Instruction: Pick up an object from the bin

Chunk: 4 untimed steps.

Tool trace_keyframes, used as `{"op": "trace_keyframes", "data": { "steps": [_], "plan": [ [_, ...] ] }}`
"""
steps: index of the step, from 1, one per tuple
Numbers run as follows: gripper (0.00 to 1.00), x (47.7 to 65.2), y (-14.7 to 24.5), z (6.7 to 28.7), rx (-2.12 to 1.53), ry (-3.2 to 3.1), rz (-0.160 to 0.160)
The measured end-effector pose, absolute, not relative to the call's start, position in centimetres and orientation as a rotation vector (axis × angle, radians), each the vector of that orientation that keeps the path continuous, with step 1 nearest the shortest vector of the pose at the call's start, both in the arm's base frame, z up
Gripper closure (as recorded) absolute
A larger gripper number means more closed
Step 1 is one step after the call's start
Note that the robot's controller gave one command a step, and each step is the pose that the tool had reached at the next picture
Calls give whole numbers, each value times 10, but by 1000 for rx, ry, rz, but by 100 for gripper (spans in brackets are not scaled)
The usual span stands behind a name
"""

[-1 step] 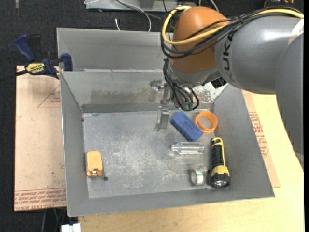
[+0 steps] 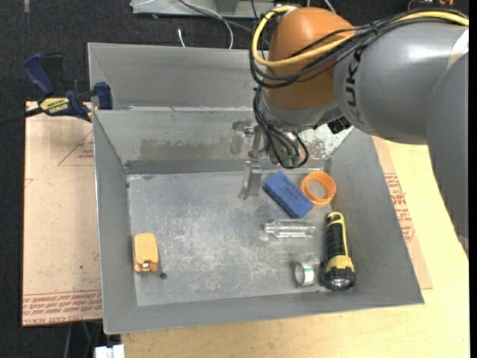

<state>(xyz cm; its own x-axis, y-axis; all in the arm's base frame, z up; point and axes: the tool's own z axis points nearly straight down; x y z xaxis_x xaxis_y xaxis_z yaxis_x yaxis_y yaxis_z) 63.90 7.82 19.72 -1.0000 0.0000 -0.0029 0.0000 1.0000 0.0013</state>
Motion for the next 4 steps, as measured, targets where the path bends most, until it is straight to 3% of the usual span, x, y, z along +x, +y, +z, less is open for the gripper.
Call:
{"op": "trace_keyframes", "data": {
  "steps": [1, 2, 3, 4],
  "plan": [
    [0, 612, -20, 67, -43, 3146, 0],
    [0, 586, -53, 160, -79, 3121, 8],
    [0, 628, -91, 99, 315, 3133, 8],
    [0, 605, -51, 70, 434, 3094, 17]
  ]
}}
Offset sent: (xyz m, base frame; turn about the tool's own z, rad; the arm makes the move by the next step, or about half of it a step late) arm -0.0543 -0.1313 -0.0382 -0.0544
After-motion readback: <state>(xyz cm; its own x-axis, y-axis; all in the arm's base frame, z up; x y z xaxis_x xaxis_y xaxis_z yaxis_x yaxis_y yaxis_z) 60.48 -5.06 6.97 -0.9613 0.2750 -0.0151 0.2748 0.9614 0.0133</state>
